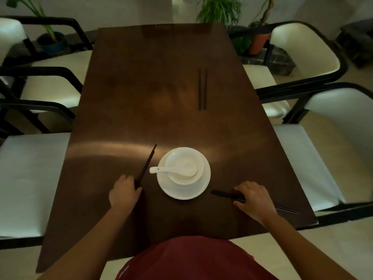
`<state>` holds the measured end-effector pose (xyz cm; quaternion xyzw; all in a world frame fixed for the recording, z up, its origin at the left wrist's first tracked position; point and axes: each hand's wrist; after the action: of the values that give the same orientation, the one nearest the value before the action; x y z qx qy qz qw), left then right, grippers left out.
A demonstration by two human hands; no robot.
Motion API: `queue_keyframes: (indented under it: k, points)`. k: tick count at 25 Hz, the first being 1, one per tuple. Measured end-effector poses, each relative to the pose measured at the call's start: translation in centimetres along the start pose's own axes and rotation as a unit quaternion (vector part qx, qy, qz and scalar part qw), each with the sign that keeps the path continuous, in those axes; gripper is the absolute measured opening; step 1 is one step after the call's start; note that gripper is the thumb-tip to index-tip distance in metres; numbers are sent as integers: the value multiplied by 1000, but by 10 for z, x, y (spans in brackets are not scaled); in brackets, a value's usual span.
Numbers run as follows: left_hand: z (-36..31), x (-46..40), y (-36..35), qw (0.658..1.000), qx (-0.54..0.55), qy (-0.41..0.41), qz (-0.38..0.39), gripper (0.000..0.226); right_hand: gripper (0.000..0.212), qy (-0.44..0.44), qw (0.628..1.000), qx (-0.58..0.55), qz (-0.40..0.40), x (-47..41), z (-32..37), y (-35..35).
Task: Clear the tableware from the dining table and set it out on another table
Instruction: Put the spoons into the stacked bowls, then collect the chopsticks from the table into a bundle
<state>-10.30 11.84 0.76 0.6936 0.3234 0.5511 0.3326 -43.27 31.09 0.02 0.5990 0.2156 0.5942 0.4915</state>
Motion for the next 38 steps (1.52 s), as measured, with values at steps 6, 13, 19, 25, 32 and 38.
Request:
queue_keyframes:
  k: [6, 13, 19, 25, 32, 38]
  points:
    - [1, -6, -6, 999, 37, -16, -9, 14, 18, 8, 999, 31, -9, 1, -8, -6]
    - [10, -10, -1, 998, 58, -11, 17, 16, 18, 30, 997, 64, -8, 0, -17, -6]
    - [12, -10, -5, 995, 95, -24, 27, 13, 25, 25, 997, 73, -5, 0, -24, -8]
    - [7, -9, -5, 998, 59, -29, 11, 16, 21, 9, 997, 82, -13, 0, -14, -4]
    - [6, -11, -1, 994, 100, -15, 29, 12, 21, -1, 997, 60, -46, 0, -18, 8]
    - [7, -11, -3, 996, 77, -34, -9, 5, 25, -4, 998, 28, -48, 2, -19, 19]
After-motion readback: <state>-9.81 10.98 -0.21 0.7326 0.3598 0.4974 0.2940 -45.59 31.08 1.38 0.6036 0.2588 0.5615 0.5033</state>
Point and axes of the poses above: each hand's wrist, its own x-axis away from the middle knuckle, its own y-axis out of the back of the hand, z = x × y, and after that the axes turned 13 degrees about z, right-handed
